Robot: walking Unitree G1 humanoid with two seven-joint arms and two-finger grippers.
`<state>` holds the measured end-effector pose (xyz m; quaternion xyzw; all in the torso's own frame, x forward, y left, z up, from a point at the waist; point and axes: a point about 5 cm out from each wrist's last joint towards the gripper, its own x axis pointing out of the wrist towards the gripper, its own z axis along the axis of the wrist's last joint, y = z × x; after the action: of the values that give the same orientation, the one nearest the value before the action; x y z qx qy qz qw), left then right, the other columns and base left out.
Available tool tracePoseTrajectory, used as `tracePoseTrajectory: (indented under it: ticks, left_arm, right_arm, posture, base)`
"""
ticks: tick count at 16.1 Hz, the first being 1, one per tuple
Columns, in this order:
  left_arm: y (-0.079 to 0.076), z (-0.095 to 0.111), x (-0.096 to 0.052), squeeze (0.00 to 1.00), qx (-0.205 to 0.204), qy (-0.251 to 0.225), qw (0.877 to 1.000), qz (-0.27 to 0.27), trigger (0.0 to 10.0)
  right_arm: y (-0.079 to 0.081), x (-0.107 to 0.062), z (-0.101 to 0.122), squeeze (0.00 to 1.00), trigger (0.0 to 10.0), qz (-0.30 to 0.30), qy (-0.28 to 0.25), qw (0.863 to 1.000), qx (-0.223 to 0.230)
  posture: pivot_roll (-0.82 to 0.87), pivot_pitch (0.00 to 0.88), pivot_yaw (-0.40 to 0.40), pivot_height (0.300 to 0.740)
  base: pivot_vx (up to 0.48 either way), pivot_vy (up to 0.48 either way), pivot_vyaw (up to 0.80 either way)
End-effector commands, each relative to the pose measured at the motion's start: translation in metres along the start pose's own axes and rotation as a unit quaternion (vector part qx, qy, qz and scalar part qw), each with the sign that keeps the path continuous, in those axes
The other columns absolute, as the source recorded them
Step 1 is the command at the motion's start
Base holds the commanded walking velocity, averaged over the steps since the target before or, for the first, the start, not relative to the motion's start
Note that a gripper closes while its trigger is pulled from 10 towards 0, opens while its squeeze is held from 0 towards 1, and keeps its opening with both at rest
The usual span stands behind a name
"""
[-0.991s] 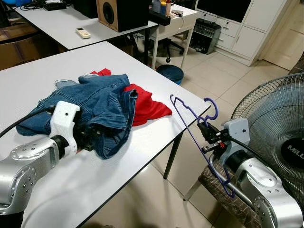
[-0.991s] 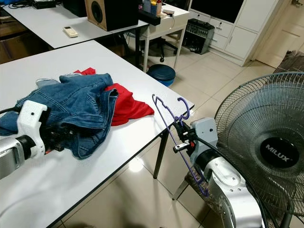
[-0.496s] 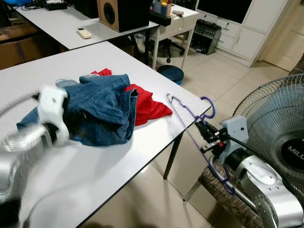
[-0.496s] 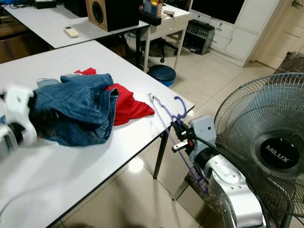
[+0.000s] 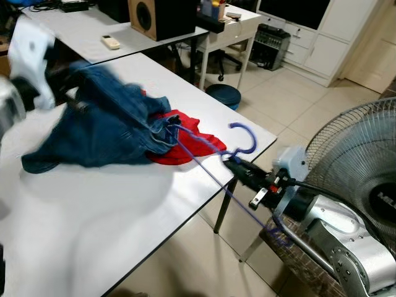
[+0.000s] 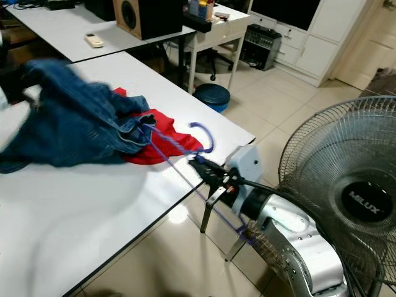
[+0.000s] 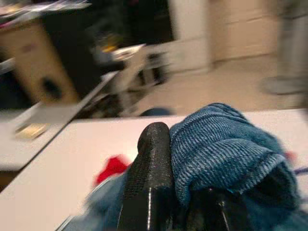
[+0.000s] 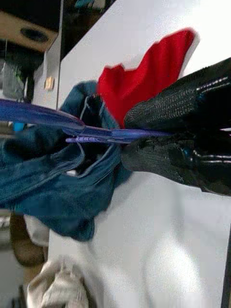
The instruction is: Hang hanger
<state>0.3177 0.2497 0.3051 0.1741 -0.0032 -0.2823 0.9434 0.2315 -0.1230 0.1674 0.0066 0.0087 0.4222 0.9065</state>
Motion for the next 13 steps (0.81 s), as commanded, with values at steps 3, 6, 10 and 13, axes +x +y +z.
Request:
tracePoseTrajectory:
  ticks: [3,6,10,13]
  left_arm:
    - [-0.041,-0.034,0.034,0.0,0.004,0.056,0.995,-0.079,0.0]
    - [-0.04,-0.044,0.043,0.0,0.019,0.074,0.996,-0.05,0.0]
    - [-0.041,-0.048,0.04,0.0,0.05,0.093,0.993,-0.06,0.0]
    - [-0.032,-0.049,0.03,0.0,0.085,0.111,0.989,-0.051,0.0]
  right_arm:
    - [0.012,-0.002,-0.003,0.0,10.0,0.066,0.017,0.997,0.022]
    - [0.021,-0.004,-0.002,0.0,10.0,0.128,0.023,0.991,0.043]
    - [0.007,-0.004,0.006,0.0,10.0,0.076,-0.011,0.996,0.04]
    - [-0.009,-0.009,0.02,0.0,10.0,0.033,-0.052,0.997,0.045]
  posture:
    - [-0.09,0.0,-0.062,0.74]
    - [-0.09,0.0,-0.071,0.74]
    - [-0.09,0.0,-0.076,0.74]
    - [-0.08,0.0,-0.079,0.74]
  base:
    - [0.0,0.0,0.0]
    - [0.0,0.0,0.0]
    - [0.0,0.0,0.0]
    - [0.0,0.0,0.0]
